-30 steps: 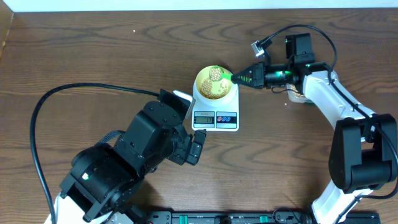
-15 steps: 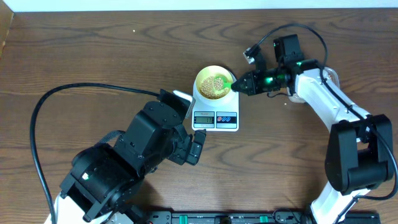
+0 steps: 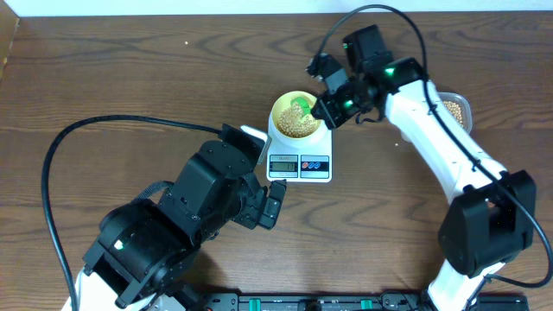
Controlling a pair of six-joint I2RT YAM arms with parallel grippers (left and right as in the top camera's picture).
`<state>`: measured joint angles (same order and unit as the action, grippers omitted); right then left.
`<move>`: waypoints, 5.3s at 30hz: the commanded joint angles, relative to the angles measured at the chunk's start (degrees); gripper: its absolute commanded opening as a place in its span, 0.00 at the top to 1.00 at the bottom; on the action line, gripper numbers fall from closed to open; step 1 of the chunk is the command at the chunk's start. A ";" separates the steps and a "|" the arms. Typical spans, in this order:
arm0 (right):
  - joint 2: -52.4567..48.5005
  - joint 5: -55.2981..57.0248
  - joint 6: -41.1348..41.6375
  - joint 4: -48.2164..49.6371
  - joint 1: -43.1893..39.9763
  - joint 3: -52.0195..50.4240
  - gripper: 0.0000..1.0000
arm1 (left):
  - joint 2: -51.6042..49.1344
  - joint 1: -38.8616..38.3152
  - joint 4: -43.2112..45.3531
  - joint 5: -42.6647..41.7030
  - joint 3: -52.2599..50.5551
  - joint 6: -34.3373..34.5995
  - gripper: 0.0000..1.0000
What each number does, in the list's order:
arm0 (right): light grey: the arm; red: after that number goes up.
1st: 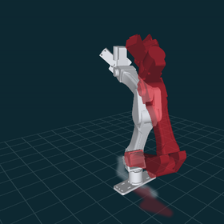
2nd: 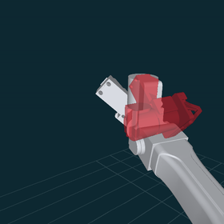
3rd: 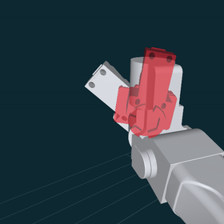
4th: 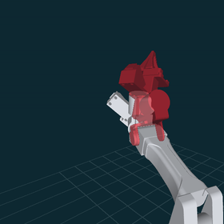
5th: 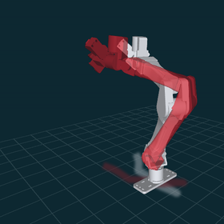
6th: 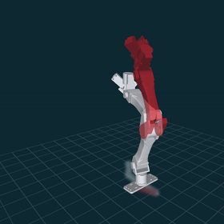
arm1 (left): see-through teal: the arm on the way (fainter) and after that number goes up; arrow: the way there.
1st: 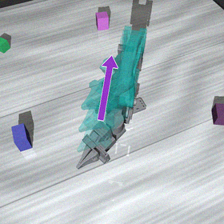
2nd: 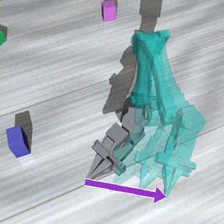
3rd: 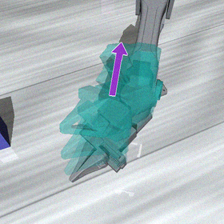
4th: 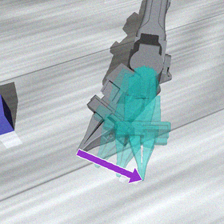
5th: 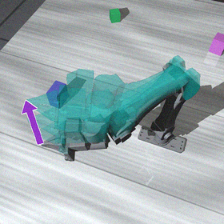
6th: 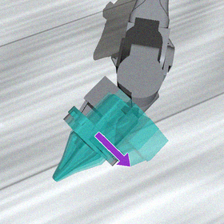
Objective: Scoop item into bowl and weigh 50g on scale
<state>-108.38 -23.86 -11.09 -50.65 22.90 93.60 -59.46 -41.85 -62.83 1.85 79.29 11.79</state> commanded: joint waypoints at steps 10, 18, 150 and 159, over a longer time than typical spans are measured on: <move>-0.48 33.75 -9.18 -3.58 11.85 5.07 0.99 | 0.37 -0.02 -0.13 0.11 0.94 -0.74 0.02; -0.48 35.76 -9.27 -2.93 12.76 5.07 0.99 | 0.37 -0.02 -0.13 0.11 0.94 -0.74 0.02; -1.53 -65.59 -4.76 -5.49 -50.45 -25.90 0.99 | 0.37 -0.02 -0.13 0.11 0.94 -0.74 0.02; -1.53 -65.55 2.21 2.34 -38.40 -25.77 0.99 | 0.37 -0.02 -0.13 0.11 0.94 -0.74 0.02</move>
<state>-109.78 -87.13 -12.91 -51.00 -18.79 67.83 -59.46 -41.85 -62.83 1.85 79.29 11.79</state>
